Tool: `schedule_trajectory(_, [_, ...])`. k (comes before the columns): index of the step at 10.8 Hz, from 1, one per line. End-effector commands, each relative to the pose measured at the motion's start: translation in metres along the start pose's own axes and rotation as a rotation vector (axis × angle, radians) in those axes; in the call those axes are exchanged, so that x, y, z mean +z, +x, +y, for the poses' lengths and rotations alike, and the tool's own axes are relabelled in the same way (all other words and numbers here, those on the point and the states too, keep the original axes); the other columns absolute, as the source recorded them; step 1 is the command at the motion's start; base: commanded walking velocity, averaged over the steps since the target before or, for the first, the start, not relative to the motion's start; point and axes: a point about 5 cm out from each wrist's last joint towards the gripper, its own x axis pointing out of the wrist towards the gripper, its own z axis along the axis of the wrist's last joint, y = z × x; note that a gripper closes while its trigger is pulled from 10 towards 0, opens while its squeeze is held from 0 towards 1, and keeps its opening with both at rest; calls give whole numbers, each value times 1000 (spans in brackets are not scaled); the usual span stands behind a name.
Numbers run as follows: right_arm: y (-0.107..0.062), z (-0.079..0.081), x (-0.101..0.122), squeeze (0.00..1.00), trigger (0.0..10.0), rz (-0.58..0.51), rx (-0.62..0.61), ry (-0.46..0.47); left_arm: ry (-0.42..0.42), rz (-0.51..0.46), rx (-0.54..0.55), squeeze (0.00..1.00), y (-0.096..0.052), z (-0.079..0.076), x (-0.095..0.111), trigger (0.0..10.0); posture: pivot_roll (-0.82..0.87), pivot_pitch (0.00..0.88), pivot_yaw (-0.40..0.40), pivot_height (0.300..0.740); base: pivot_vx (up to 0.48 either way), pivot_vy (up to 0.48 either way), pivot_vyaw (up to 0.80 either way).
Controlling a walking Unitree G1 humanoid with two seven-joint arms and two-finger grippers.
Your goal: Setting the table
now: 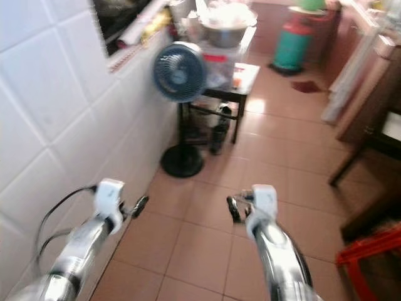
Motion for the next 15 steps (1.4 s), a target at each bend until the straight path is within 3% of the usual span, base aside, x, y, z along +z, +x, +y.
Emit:
schedule_trajectory(1, [1,7,12,0,10000,-26,48,1,55,-65,-15,0,2,0,14,10000,122,0,-5,740,0,0,0])
schedule_trajectory(2, [-16,12,19,0,10000,-92,49,-66,69,-110,47,0,-11,7,14,10000,128,0,-5,740,0,0,0])
schedule_trajectory(3, [-36,11,23,0,10000,-134,19,-103,1,-181,116,0,-28,7,19,10000,128,0,1,740,0,0,0])
schedule_trajectory(4, [-46,8,23,0,10000,-133,14,-78,-27,-259,127,0,-40,1,27,10000,125,0,5,740,0,0,0])
schedule_trajectory(5, [-67,5,25,0,10000,-112,-10,-94,-64,-260,115,0,-54,-8,34,10000,125,11,9,740,0,0,0])
schedule_trajectory(7, [-85,8,33,0,10000,-121,-57,-74,-109,-245,143,0,-64,-15,37,10000,121,24,-13,740,0,0,0])
schedule_trajectory(9, [-86,16,39,0,10000,-132,-41,-54,-35,-244,59,0,-67,-21,50,10000,126,15,-11,740,0,0,0])
schedule_trajectory(10, [-86,17,42,0,10000,-141,-47,-75,-15,-231,71,0,-69,-17,51,10000,124,12,-6,740,0,0,0])
schedule_trajectory(11, [-86,15,44,0,10000,-141,-98,-124,-40,-248,107,0,-72,-13,54,10000,120,7,5,740,0,0,0])
schedule_trajectory(14, [-87,14,43,0,10000,-157,-182,-52,-48,-265,152,0,-66,-17,61,10000,88,0,5,740,0,0,0])
schedule_trajectory(15, [-82,19,46,0,10000,-162,-185,-32,-56,-215,140,0,-63,-21,57,10000,92,0,-11,740,0,0,0])
